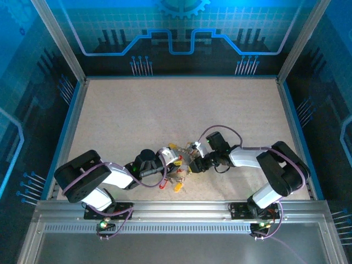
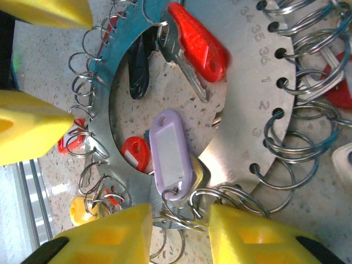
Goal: Put the keys on the keyring
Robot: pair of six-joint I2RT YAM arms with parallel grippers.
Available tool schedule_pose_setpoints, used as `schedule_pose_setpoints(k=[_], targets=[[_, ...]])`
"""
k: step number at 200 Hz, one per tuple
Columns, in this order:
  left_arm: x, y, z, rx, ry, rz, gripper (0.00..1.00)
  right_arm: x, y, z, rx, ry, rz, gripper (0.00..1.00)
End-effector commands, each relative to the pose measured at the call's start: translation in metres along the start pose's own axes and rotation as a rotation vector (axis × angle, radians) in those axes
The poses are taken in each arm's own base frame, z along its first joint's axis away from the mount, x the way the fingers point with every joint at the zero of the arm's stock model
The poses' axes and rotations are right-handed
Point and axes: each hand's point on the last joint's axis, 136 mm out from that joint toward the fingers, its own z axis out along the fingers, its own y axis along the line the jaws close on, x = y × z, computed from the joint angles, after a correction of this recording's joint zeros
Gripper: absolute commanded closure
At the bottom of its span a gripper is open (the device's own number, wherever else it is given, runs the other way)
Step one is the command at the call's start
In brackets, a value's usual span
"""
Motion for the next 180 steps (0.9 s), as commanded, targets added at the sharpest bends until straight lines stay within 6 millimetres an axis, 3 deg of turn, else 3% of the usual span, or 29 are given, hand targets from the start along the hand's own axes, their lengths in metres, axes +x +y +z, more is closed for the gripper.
schedule_pose_setpoints(k=[1, 38, 180], targets=[[-0.007, 0.001, -0.002, -0.003, -0.049, 0.006, 0.60, -0.002, 0.002, 0.007, -0.009, 0.019, -0.037, 0.71], [-0.004, 0.002, -0.004, -0.015, -0.051, 0.012, 0.60, 0.007, 0.004, 0.006, -0.015, 0.033, -0.027, 0.74], [-0.008, 0.009, -0.008, -0.057, -0.102, 0.015, 0.60, 0.008, 0.020, 0.005, -0.086, 0.014, -0.077, 0.82]])
